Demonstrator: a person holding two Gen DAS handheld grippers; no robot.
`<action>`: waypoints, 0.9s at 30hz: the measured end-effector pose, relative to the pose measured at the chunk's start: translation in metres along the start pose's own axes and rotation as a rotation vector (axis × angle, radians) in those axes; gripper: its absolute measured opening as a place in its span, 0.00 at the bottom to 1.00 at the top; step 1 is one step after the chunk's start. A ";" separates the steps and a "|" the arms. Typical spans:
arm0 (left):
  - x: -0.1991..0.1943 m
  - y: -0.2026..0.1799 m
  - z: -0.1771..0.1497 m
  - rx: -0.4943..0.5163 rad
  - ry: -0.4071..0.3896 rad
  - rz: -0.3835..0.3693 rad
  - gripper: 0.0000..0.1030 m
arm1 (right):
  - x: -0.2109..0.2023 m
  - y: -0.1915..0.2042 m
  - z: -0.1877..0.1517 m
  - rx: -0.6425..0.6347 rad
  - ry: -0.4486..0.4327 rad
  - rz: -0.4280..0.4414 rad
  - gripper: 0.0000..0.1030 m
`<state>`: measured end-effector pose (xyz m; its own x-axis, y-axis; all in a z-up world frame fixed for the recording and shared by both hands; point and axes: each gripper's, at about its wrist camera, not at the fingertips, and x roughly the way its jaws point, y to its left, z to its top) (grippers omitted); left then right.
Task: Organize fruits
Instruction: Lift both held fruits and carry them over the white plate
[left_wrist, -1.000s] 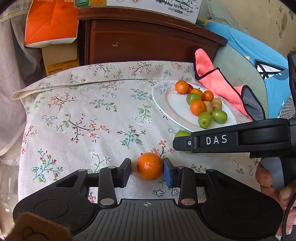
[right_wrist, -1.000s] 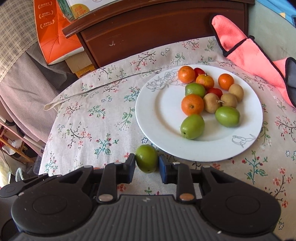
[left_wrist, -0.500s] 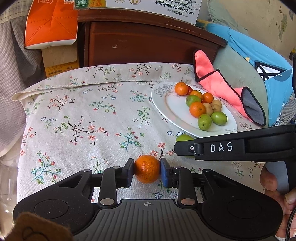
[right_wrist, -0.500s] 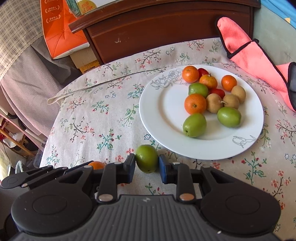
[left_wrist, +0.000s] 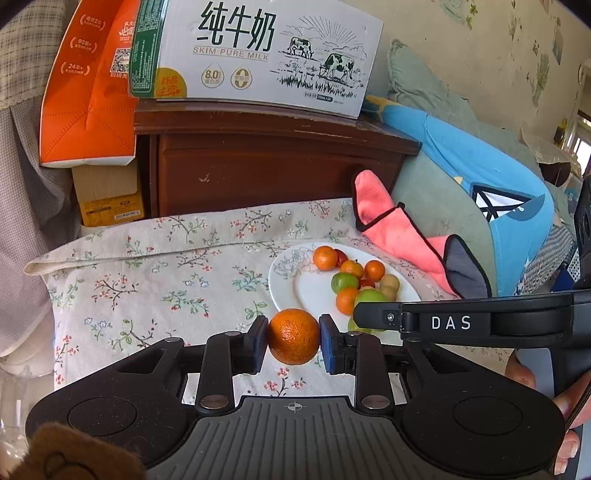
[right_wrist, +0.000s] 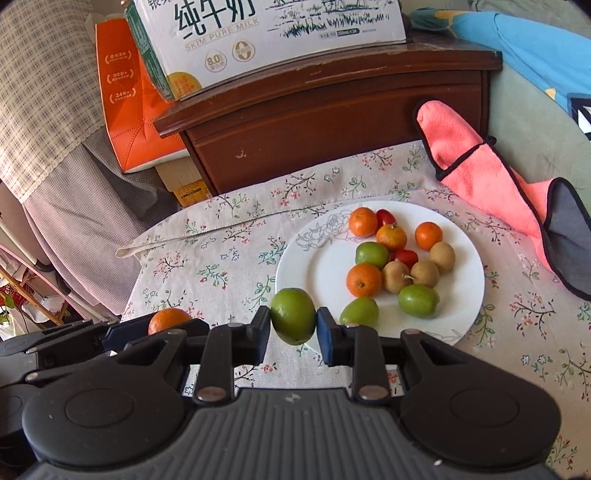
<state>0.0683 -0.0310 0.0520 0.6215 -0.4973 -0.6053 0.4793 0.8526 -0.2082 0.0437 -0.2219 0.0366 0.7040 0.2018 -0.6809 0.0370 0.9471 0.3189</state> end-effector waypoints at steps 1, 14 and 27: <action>-0.001 -0.001 0.006 0.007 -0.005 -0.006 0.26 | -0.005 -0.003 0.003 0.007 -0.012 0.001 0.26; 0.030 -0.010 0.054 0.037 -0.032 -0.029 0.26 | -0.019 -0.042 0.035 0.061 -0.087 -0.050 0.26; 0.105 0.003 0.055 -0.034 0.051 -0.045 0.26 | 0.030 -0.050 0.017 0.142 0.009 0.020 0.26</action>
<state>0.1690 -0.0894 0.0303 0.5669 -0.5272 -0.6330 0.4843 0.8349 -0.2616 0.0748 -0.2673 0.0117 0.6993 0.2230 -0.6792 0.1235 0.8981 0.4220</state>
